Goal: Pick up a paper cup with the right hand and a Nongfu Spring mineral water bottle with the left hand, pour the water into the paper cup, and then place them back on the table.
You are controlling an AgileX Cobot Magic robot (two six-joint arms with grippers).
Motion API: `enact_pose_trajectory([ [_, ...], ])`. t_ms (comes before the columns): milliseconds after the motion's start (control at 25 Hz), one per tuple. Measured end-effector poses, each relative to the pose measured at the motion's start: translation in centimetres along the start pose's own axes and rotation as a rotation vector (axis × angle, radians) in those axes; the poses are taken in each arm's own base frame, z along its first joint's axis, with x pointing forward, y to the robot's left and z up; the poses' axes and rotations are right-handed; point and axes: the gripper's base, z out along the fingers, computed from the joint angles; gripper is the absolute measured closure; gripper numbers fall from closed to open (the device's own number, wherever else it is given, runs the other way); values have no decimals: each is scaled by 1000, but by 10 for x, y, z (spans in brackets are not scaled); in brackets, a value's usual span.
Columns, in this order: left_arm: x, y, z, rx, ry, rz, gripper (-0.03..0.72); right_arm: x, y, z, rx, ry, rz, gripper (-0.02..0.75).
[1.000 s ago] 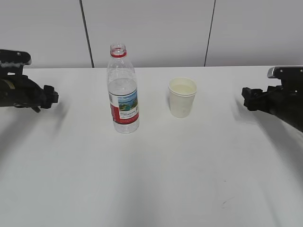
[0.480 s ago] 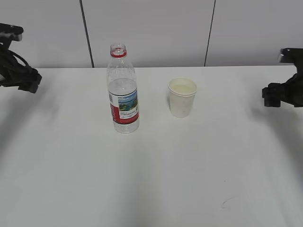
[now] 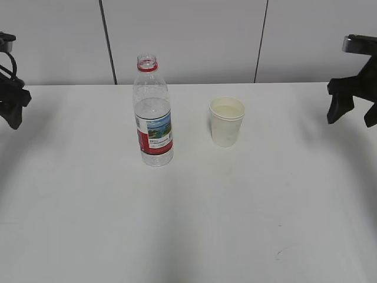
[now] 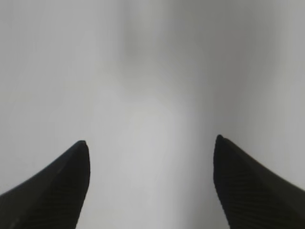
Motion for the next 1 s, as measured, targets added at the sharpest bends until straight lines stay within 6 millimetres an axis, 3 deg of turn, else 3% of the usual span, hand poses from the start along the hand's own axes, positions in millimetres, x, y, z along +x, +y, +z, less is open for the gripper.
enact_pose_trajectory([
  [400, 11, -6, -13, 97, 167, -22, 120, -9, 12, -36, -42, 92, -151, 150],
  [640, 16, -2, -51, 132, 80, -55, 120, -9, 16, -50, -56, 63, -155, 152],
  [840, 25, 3, -80, 134, 16, -68, 120, 6, 18, -69, -72, 46, -150, 152],
  [1000, 40, 5, -97, 134, -8, -73, 120, 28, 18, -73, -77, 78, -161, 151],
])
